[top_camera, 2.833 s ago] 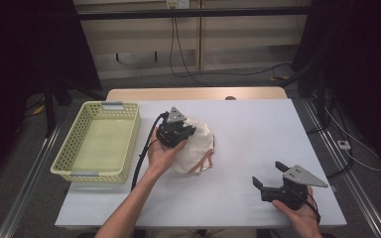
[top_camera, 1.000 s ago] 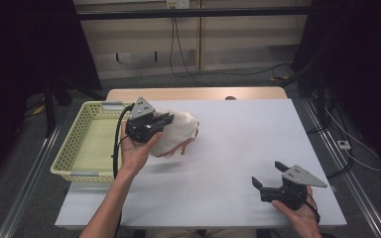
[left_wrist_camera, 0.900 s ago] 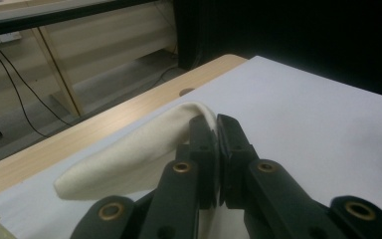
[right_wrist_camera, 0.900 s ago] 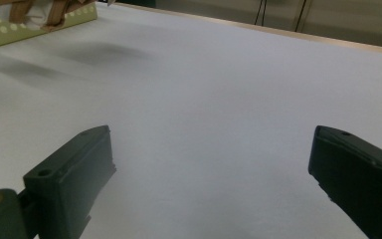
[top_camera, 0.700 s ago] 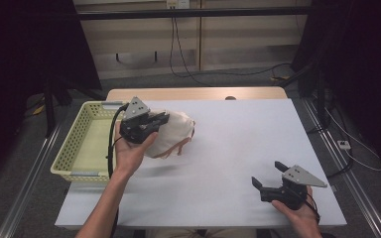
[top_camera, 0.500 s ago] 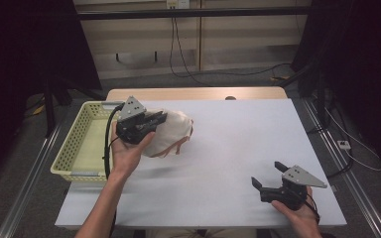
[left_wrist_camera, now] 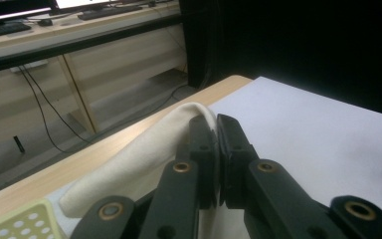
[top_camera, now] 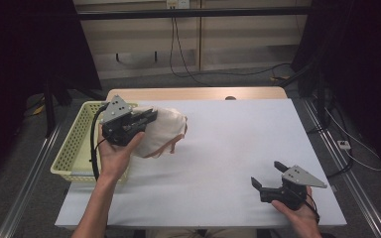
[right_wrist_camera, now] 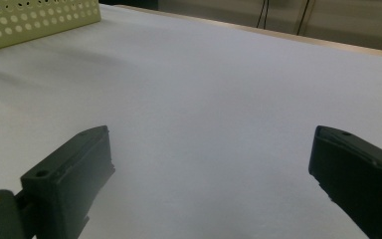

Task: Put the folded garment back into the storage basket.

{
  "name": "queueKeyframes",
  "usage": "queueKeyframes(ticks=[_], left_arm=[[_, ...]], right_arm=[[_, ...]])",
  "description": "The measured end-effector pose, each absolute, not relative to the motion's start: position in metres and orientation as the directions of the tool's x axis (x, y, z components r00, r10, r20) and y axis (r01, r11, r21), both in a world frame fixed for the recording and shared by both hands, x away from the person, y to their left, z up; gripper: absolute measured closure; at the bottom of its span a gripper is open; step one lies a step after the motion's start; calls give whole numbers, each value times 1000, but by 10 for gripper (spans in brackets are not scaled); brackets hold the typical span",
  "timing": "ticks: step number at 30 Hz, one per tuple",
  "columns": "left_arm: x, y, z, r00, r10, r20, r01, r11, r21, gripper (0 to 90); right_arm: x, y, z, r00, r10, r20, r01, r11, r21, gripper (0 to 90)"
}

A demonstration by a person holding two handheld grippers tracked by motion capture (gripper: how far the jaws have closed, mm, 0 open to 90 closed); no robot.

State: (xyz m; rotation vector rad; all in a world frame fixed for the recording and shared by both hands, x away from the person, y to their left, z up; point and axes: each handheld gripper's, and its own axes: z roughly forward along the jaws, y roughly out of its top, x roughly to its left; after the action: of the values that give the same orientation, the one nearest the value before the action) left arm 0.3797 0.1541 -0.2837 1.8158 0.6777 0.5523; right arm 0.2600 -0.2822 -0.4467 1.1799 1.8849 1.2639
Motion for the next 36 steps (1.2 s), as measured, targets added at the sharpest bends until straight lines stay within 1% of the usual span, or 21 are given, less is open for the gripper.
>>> queueKeyframes(ticks=[17,36], left_arm=[[372,180,-267,707,704,68,153,-247,957,869],[368,217,-251,648,758,75,141,-215,966,869]], right_arm=[[259,-282,-446,-445,895,14,351,160,923,33],[260,-282,-446,-441,897,15,353,159,922,33]])
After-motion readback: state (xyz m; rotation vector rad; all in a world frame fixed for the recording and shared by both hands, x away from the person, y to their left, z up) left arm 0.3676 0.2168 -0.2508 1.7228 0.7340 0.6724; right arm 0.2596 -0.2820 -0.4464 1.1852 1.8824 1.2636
